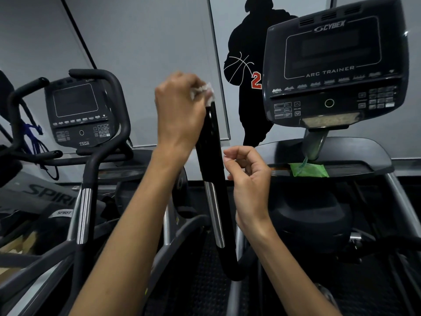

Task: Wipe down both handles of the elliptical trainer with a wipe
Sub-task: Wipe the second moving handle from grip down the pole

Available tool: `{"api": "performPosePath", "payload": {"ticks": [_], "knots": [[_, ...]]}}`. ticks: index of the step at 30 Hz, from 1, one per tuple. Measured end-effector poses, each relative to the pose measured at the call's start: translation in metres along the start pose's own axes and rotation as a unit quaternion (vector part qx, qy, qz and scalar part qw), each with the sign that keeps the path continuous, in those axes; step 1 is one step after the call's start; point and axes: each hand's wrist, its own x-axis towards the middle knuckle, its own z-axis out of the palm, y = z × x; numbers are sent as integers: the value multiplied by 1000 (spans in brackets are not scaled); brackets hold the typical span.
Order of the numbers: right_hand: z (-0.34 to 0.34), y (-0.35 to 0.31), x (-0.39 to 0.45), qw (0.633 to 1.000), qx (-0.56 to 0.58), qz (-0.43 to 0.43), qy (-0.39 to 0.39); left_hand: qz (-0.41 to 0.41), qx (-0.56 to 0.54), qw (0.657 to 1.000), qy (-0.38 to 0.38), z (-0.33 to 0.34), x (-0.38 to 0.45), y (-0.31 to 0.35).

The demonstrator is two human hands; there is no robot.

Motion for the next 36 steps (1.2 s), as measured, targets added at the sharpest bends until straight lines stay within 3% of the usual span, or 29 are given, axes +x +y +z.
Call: {"api": "performPosePath", "payload": {"ticks": [5,10,16,18,20,23,26,31,36], "knots": [[0,0,1,1000,8,-5,11,47,38,997,-50,8,-1,7],[-5,6,1,999,25,1,30,110,64,992,-15,-7,-54,11],[-11,3,-7,999,29,-15,-12,86,20,996,-8,-13,-128,1],[-17,2,-11,998,23,-16,-55,27,-53,997,-41,-20,-136,1],[-21,1,-15,996,25,-2,-89,-94,-181,973,-112,-31,-133,1],[-26,0,-18,990,52,14,-129,-209,-334,893,-218,-40,-128,0],[-31,-4,-16,989,38,15,-144,-238,-388,862,-226,-44,-131,0],[-43,-8,-12,989,43,30,-136,-247,-392,856,-230,-49,-135,-10],[-48,-10,-12,971,136,159,-114,-260,-444,810,-282,-52,-140,-20]]}}
